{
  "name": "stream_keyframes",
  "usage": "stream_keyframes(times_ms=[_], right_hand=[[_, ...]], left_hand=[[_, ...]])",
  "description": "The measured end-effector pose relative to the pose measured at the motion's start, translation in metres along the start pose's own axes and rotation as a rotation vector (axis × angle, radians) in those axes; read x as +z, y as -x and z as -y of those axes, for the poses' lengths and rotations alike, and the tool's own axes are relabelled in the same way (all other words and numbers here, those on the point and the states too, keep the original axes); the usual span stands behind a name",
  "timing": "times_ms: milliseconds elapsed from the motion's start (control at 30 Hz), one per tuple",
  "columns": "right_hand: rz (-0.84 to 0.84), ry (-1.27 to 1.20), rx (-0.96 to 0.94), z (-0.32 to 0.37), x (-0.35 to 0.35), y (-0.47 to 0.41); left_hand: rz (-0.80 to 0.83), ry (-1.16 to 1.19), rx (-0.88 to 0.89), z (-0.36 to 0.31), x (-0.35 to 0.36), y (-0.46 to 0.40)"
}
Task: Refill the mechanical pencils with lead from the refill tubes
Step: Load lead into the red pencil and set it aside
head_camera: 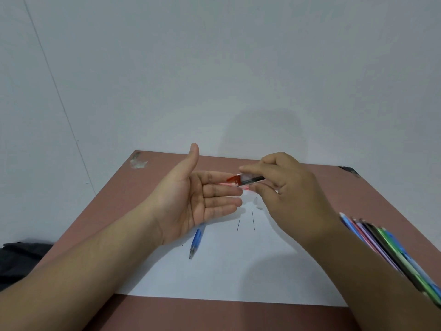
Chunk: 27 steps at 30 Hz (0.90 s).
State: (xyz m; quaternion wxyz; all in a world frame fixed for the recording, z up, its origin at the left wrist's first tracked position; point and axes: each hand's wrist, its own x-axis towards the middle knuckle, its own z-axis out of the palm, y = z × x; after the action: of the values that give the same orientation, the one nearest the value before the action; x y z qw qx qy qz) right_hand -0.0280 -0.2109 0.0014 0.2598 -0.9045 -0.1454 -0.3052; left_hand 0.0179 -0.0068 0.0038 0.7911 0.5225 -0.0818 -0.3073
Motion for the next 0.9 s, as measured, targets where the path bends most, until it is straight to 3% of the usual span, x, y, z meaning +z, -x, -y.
stream_keyframes(times_ms=[300, 900], right_hand=[[-0.014, -0.169, 0.229, 0.011, -0.005, -0.002], [-0.020, -0.327, 0.357, 0.012, -0.008, -0.002]], left_hand=[[-0.261, -0.564, 0.411, 0.004, -0.009, 0.000], [-0.399, -0.901, 0.584, 0.005, -0.015, -0.003]])
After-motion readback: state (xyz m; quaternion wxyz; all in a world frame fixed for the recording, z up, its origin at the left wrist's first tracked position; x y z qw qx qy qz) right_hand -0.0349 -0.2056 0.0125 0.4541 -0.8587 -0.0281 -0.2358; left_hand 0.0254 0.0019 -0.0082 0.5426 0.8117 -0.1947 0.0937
